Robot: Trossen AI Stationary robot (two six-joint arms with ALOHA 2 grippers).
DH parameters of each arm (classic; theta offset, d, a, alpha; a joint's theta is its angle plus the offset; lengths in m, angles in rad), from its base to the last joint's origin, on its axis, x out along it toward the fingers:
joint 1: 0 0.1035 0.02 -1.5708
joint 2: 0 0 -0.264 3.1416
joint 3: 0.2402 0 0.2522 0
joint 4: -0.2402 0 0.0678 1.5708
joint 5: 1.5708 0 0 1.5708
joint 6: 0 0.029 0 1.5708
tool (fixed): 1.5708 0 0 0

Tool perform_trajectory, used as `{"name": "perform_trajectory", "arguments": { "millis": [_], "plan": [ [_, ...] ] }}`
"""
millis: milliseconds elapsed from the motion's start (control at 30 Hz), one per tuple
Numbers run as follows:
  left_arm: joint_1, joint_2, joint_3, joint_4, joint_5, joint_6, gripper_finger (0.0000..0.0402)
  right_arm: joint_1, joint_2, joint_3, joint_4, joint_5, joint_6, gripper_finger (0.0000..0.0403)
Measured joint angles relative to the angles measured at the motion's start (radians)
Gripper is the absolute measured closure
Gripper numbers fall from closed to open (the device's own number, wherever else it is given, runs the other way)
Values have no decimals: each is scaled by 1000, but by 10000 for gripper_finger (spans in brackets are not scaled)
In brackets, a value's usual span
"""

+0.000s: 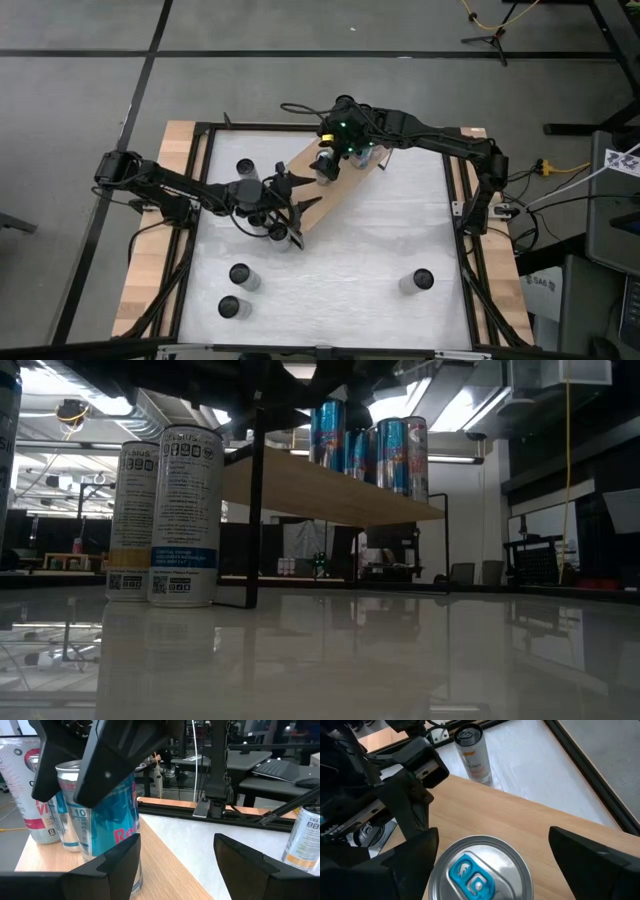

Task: Place canned beverage on shelf
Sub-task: Put the blue soda can on the shelf aligned with the other blue soda cans

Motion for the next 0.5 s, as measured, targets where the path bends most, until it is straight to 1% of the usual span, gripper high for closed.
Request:
{"name": "perform_trajectory", "arguments": {
  "millis": [200, 500],
  "plan": [
    [0, 0, 0, 0, 0, 0, 156, 0, -39, 2, 8, 6, -58, 29],
    [1, 0, 0, 0, 1, 1, 156, 0, -197, 3, 0, 27, -129, 29]
  ]
}}
